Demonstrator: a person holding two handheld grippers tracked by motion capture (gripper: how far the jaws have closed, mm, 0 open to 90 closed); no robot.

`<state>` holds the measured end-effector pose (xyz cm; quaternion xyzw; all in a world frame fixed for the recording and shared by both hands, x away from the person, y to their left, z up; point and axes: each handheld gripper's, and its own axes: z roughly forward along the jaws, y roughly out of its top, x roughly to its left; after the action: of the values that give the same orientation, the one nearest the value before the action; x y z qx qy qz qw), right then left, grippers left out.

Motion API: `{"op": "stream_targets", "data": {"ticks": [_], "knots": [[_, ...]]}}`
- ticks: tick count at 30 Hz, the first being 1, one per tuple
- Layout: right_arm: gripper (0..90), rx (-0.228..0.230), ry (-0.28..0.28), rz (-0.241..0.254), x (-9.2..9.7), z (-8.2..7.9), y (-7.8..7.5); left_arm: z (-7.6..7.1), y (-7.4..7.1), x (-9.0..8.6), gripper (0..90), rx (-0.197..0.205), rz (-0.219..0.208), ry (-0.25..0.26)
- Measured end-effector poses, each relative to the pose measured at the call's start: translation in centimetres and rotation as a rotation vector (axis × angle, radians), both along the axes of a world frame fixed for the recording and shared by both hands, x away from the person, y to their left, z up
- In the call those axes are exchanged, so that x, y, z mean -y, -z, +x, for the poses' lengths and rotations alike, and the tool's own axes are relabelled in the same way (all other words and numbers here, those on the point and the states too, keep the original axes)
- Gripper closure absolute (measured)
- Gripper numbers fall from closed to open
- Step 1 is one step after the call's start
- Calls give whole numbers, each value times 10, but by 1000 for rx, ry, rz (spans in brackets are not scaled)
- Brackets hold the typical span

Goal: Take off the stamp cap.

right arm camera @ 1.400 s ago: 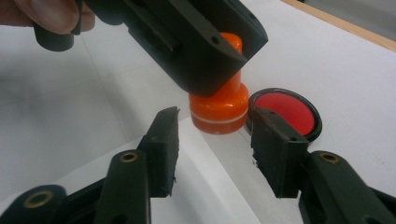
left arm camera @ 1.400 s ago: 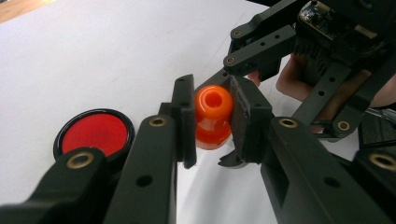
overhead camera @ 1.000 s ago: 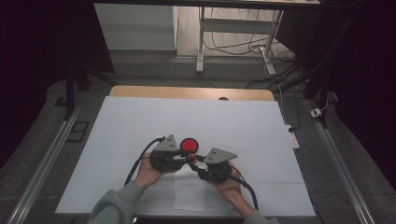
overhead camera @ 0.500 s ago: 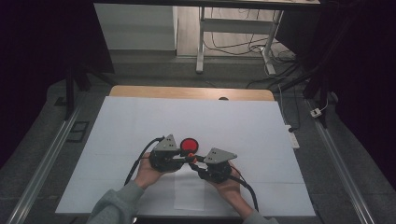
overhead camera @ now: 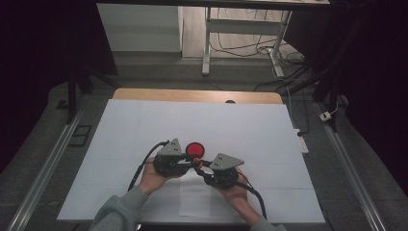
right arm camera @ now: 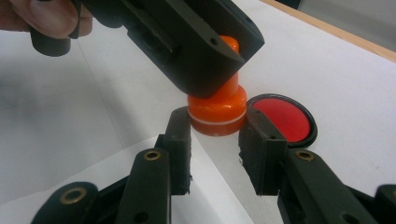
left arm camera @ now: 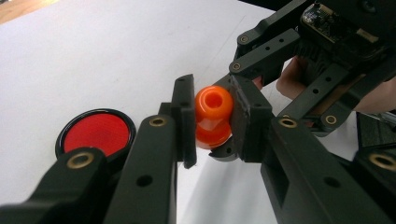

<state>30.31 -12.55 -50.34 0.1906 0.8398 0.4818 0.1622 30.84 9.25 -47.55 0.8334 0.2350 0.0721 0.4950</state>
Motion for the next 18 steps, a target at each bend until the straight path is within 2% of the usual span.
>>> {"op": "stream_targets", "data": {"ticks": [11,18], "knots": [[646,12,4,-10,0,-2,0,0,0,0,726,-9,-5,-1],[650,27,16,0,1,-3,1,-2,1,1,728,4,-13,-17]]}}
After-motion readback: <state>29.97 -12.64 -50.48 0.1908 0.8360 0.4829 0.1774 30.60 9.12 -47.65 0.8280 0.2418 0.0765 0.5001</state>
